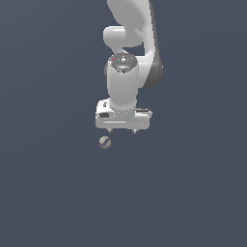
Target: Pick up the object and move it to a goal position.
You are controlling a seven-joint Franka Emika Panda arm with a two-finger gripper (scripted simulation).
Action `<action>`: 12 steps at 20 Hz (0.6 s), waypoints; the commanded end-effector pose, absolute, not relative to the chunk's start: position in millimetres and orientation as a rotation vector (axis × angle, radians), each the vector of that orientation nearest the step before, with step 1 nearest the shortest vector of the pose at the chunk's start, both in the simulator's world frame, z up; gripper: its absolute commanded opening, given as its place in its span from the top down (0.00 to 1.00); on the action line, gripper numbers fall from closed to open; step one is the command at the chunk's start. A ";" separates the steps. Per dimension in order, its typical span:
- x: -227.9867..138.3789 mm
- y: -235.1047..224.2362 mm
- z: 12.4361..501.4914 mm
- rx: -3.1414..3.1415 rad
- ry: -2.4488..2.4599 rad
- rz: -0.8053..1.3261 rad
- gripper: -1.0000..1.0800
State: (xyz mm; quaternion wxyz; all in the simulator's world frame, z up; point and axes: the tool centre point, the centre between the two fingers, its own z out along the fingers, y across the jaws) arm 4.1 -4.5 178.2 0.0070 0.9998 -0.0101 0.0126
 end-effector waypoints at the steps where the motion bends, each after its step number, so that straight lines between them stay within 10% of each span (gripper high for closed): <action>1: 4.1 -4.6 178.2 3.127 -0.032 0.040 0.04; 12: 3.0 -4.2 189.6 3.142 0.002 0.053 0.04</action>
